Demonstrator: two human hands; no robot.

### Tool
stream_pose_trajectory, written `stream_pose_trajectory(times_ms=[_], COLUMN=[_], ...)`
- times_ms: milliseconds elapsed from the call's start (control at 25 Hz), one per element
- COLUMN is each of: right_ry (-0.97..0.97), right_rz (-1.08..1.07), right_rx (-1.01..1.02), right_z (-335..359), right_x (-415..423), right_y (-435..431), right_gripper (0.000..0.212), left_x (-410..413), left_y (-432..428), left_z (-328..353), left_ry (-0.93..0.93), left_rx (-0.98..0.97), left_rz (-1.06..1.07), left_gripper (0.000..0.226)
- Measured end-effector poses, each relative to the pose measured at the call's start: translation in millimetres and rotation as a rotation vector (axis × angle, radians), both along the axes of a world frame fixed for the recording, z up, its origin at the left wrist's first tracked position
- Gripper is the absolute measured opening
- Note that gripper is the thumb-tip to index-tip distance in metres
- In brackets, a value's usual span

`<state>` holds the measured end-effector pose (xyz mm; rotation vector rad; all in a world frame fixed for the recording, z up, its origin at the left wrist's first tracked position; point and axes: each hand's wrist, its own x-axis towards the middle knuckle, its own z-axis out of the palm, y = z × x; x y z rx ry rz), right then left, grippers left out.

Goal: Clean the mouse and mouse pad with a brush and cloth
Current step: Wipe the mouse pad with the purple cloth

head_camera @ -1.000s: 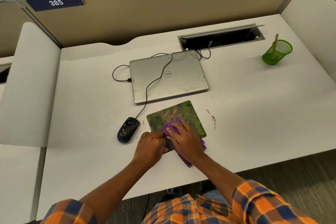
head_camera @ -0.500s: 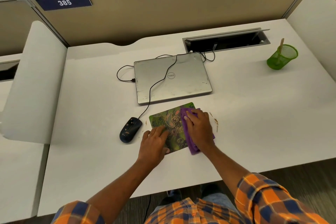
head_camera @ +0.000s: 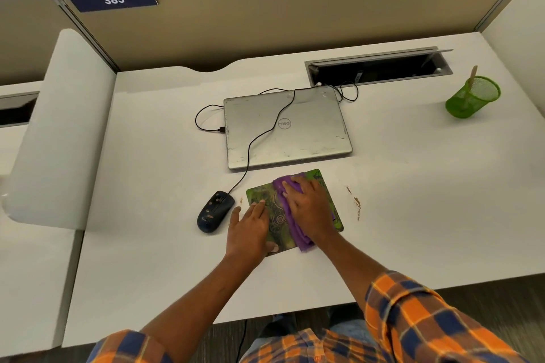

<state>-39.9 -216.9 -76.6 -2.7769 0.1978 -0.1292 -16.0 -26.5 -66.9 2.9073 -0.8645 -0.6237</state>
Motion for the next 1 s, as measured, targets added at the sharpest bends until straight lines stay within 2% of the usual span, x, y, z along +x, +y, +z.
stream_pose_trajectory(times_ms=[240, 360, 440, 560, 720, 840, 1000], right_ry=[0.025, -0.026, -0.064, 0.024, 0.029, 0.029, -0.010], right_rz=[-0.121, -0.214, -0.083, 0.080, 0.047, -0.021, 0.006], right_rx=[0.076, 0.115, 0.098, 0.021, -0.072, -0.056, -0.070], right_z=[5.2, 10.5, 7.0, -2.9, -4.0, -4.3, -2.0], right_x=[7.0, 7.7, -1.7, -28.0, -32.3, -36.2, -42.6], right_y=[-31.2, -14.2, 14.3, 35.1, 5.7, -10.4, -36.7], right_gripper=[0.037, 0.034, 0.031, 0.045, 0.045, 0.051, 0.054], left_x=[1.6, 2.3, 2.9, 2.7, 4.4, 4.5, 2.5], left_y=[-0.8, -2.0, -3.2, -2.4, -2.2, -2.4, -2.4], left_z=[2.3, 2.6, 3.3, 1.6, 0.0, 1.2, 2.8], left_ry=[0.023, 0.020, 0.009, -0.002, 0.003, 0.009, 0.012], left_rx=[0.012, 0.023, 0.019, 0.005, 0.038, 0.056, 0.050], left_rz=[0.001, -0.006, -0.013, -0.017, -0.019, -0.023, -0.017], left_gripper=[0.105, 0.105, 0.105, 0.106, 0.107, 0.106, 0.104])
